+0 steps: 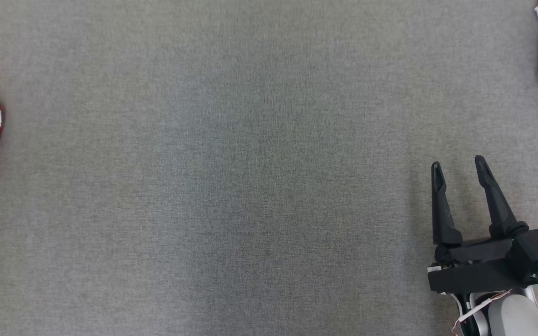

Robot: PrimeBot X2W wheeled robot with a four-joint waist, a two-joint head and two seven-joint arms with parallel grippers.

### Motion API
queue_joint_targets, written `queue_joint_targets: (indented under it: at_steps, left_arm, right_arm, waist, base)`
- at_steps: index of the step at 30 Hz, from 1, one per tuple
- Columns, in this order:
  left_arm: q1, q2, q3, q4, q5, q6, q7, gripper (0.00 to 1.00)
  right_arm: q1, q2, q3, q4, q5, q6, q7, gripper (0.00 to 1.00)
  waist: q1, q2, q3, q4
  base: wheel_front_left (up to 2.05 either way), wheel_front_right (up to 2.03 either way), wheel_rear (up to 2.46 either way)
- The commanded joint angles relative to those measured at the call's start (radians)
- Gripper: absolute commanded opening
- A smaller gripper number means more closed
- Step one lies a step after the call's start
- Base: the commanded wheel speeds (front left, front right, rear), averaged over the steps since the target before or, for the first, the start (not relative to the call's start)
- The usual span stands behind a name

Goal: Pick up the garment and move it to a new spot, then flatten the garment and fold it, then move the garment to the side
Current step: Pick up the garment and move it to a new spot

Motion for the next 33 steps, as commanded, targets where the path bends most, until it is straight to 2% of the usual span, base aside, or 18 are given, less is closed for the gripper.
queue_joint_targets:
  at_steps: [1, 5, 10, 20, 26, 33]
  left_arm:
    - [-0.019, 0.008, -0.009, -0.006, 0.008, 0.002, -0.030, 0.00]
    - [-0.057, 0.016, -0.038, -0.040, 0.036, 0.002, -0.102, 0.00]
    - [-0.100, 0.025, -0.083, -0.112, 0.059, 0.002, -0.141, 0.00]
    - [-0.173, -0.010, -0.174, -0.366, 0.106, 0.008, -0.096, 0.00]
    - [-0.189, -0.069, -0.229, -0.544, 0.117, 0.030, -0.021, 0.00]
    - [-0.201, -0.200, -0.296, -0.699, 0.089, 0.060, 0.052, 0.00]
  right_arm:
    - [0.006, 0.007, 0.005, 0.008, 0.008, -0.003, -0.004, 1.00]
    - [0.013, 0.016, 0.017, 0.037, 0.020, -0.003, -0.014, 1.00]
    - [0.020, 0.029, 0.032, 0.078, 0.040, -0.003, -0.029, 1.00]
    - [0.034, 0.060, 0.049, 0.150, 0.072, -0.003, -0.053, 1.00]
    - [0.035, 0.076, 0.054, 0.180, 0.092, -0.003, -0.057, 1.00]
    - [0.049, 0.086, 0.055, 0.175, 0.113, -0.003, -0.057, 1.00]
  waist:
    - [-0.0001, 0.0000, -0.030, 0.003]
    - [-0.0001, 0.0000, -0.084, 0.001]
    - [-0.0001, 0.0000, -0.146, -0.020]
    - [-0.0001, 0.0000, -0.230, -0.129]
    - [-0.0001, 0.0000, -0.262, -0.225]
    - [-0.0001, 0.0000, -0.268, -0.325]
  base:
    - [0.00, 0.00, 0.00]
    - [0.00, 0.00, 0.00]
    - [0.00, 0.00, 0.00]
    - [0.00, 0.00, 0.00]
    - [0.00, 0.00, 0.00]
    - [0.00, 0.00, 0.00]
